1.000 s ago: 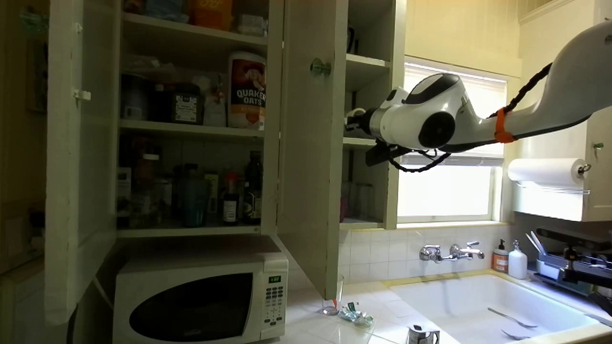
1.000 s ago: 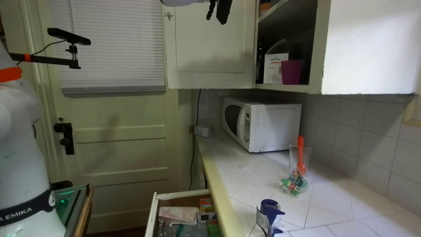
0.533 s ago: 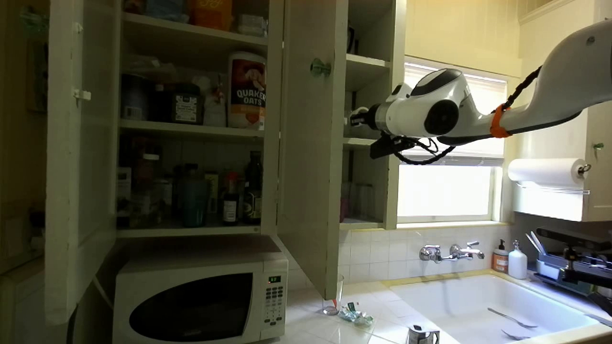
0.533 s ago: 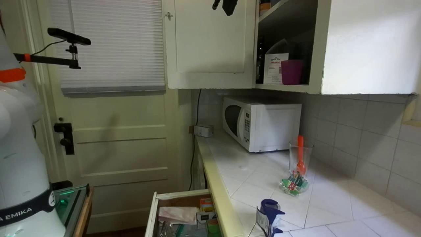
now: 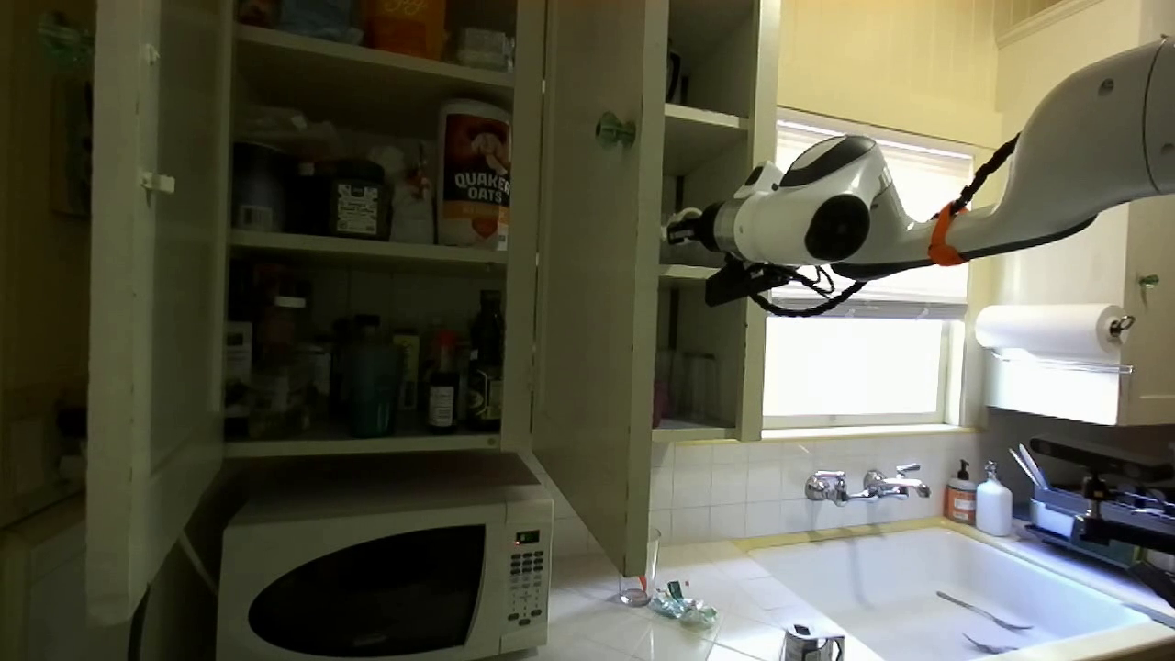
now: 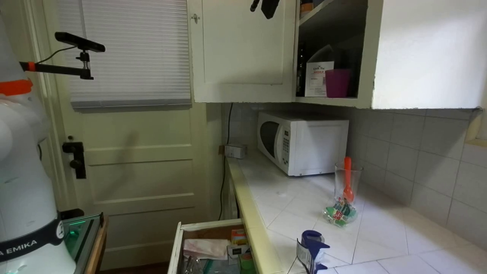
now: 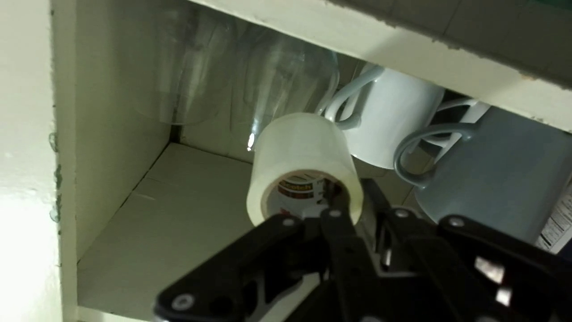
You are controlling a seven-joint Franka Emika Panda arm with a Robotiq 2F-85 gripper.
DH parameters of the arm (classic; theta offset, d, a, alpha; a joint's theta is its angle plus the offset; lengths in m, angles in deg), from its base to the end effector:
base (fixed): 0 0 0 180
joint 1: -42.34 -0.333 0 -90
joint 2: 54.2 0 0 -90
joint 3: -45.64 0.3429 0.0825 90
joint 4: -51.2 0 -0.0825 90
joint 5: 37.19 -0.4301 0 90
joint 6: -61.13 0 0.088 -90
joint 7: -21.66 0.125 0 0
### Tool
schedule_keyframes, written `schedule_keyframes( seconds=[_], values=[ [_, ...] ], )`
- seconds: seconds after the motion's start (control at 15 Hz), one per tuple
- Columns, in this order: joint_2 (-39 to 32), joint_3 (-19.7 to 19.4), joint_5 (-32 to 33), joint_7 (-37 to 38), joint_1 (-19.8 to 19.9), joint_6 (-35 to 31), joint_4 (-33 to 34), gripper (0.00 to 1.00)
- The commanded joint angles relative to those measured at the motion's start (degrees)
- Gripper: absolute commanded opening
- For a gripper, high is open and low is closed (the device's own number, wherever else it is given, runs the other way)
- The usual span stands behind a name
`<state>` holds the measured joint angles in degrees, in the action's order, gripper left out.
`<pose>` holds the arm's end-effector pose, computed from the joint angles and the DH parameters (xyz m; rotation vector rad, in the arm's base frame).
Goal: Put the masking tape inside the middle shelf of the cabinet on the right
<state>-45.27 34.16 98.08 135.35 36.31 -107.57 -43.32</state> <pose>0.5951 -0.0251 0.7662 1.7430 0.0734 2.0664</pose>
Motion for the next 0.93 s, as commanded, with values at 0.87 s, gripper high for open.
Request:
schedule_keyframes(
  seconds=[0.87],
  values=[
    [-17.4,-0.5,9.7,8.1,0.7,-12.5,22.5,0.04]
  ],
)
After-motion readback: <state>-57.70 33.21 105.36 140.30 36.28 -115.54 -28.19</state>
